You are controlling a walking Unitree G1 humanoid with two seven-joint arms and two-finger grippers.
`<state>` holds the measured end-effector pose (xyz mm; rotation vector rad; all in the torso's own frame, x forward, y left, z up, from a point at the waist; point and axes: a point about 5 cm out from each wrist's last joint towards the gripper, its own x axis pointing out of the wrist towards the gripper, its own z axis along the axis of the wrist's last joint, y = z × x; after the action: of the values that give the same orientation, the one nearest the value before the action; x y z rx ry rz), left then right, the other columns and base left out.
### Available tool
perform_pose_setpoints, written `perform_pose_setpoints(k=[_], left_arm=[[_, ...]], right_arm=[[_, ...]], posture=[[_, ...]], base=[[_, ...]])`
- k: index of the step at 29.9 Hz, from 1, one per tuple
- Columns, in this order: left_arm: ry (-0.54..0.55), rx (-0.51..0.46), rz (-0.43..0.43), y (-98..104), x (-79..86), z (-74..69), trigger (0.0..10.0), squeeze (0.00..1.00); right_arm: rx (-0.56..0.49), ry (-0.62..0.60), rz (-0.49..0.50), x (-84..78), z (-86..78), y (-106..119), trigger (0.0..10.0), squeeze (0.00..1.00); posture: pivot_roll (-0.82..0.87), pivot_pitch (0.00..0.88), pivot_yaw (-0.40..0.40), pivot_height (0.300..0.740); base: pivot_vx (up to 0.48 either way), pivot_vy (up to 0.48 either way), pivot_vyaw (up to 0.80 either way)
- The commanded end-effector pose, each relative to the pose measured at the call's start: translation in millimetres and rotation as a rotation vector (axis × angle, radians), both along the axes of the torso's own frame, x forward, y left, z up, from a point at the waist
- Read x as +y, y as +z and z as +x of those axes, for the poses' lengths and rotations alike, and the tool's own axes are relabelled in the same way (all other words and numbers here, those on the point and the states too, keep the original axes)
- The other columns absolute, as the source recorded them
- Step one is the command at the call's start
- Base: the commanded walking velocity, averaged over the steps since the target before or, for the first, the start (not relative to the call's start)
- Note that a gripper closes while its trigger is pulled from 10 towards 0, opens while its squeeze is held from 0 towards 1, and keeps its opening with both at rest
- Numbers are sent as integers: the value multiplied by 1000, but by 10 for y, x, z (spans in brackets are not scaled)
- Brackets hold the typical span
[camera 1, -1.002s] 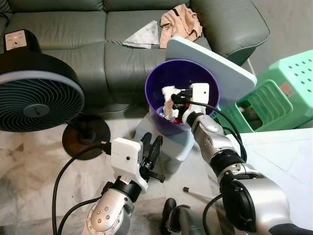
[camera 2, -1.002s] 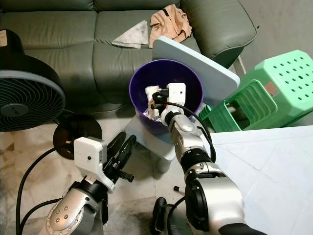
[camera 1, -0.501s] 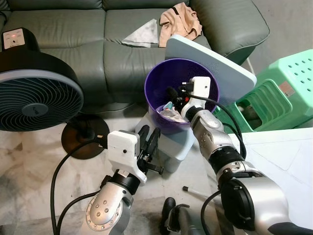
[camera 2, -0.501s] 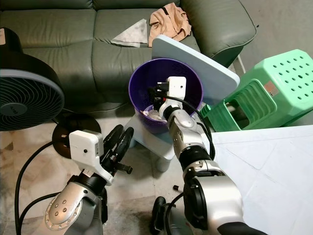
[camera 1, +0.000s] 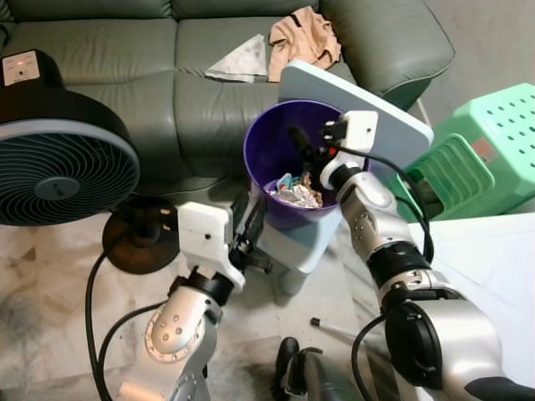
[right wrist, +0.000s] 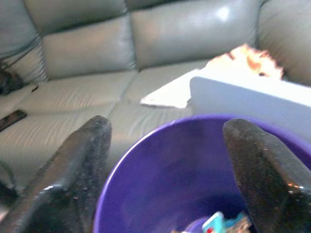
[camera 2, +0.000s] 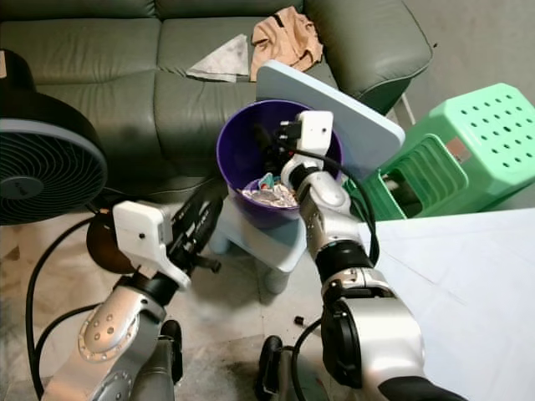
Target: Picking trash to rubbish bin
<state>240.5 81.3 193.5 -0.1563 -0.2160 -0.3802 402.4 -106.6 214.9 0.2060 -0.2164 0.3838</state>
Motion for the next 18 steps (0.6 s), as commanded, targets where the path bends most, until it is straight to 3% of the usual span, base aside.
perform_pose_setpoints(k=[1,8,9,18], left_arm=[[15,6,-5,-35,41,27,10000,0],[105,-35,-8,18,307,285,10000,0],[123,-37,-11,24,372,339,10000,0],[292,-4,36,-19,760,763,10000,0]], right_arm=[[-25,-32,15,-90,-10,20,10000,1000],[-101,-126,20,-316,-50,150,10000,973],[-111,-149,21,-364,-67,155,10000,0],[-140,-239,44,-668,-283,93,10000,0]], posture=[[290,281,-133,740],[242,223,-122,740],[226,206,-115,740],[181,125,-82,740]], base=[[0,0,0],[0,0,0],[0,0,0],[0,0,0]])
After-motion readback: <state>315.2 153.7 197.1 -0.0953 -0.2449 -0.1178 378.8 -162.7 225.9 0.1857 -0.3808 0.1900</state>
